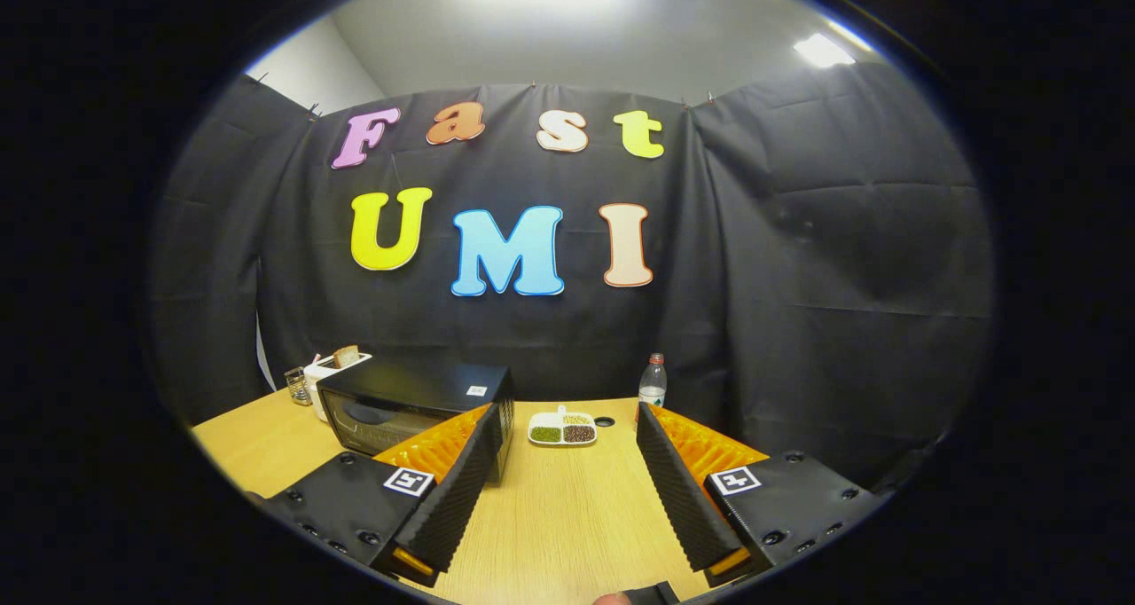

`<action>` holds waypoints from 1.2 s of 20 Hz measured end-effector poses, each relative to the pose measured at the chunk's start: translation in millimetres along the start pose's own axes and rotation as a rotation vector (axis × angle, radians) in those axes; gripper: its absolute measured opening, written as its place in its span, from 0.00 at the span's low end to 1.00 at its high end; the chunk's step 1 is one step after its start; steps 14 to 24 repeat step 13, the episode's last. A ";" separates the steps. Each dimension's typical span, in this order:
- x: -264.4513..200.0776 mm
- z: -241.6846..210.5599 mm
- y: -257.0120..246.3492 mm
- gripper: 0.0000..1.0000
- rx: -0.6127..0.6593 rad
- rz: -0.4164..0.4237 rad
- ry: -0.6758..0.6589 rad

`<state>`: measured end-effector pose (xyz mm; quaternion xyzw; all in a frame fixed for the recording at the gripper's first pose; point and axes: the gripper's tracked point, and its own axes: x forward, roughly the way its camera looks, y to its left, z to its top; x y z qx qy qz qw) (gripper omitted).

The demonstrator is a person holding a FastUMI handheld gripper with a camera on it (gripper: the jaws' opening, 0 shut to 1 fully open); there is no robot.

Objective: Open the toaster oven, put the food inside, and close the toaster oven door.

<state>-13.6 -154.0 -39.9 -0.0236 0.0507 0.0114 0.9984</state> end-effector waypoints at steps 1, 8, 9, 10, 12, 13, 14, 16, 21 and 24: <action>-0.8 -1.6 0.3 0.97 0.000 0.007 0.003; 0.2 0.9 -0.1 0.97 0.012 0.021 0.004; 1.5 2.7 0.5 0.97 0.017 0.023 0.004; 1.0 3.5 1.0 0.97 0.019 0.025 0.005; 1.7 6.0 2.7 0.97 0.024 0.030 0.001; 2.4 8.0 4.4 0.97 0.024 0.031 -0.003; 2.4 8.0 4.4 0.97 0.024 0.031 -0.003; 2.4 8.0 4.4 0.97 0.024 0.031 -0.003; 2.4 8.0 4.4 0.97 0.024 0.031 -0.003; 2.4 8.0 4.4 0.97 0.024 0.031 -0.003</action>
